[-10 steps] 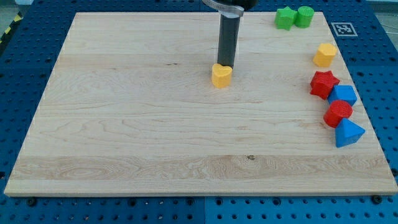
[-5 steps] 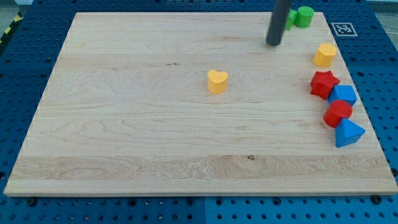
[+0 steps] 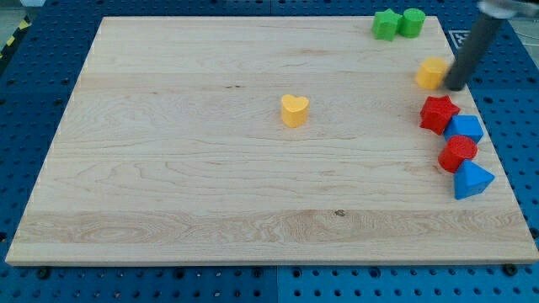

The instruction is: Push the yellow hexagon to the top of the yellow heart

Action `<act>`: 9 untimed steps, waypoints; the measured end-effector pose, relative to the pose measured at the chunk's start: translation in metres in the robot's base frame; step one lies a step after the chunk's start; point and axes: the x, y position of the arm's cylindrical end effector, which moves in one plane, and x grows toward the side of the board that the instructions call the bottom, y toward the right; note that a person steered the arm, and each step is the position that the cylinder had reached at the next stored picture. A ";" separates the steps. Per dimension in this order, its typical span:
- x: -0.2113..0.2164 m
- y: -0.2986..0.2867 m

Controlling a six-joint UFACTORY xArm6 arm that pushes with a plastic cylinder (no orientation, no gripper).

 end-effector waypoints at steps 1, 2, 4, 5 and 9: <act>-0.003 -0.092; -0.003 -0.109; -0.003 -0.017; -0.009 0.031; -0.038 -0.154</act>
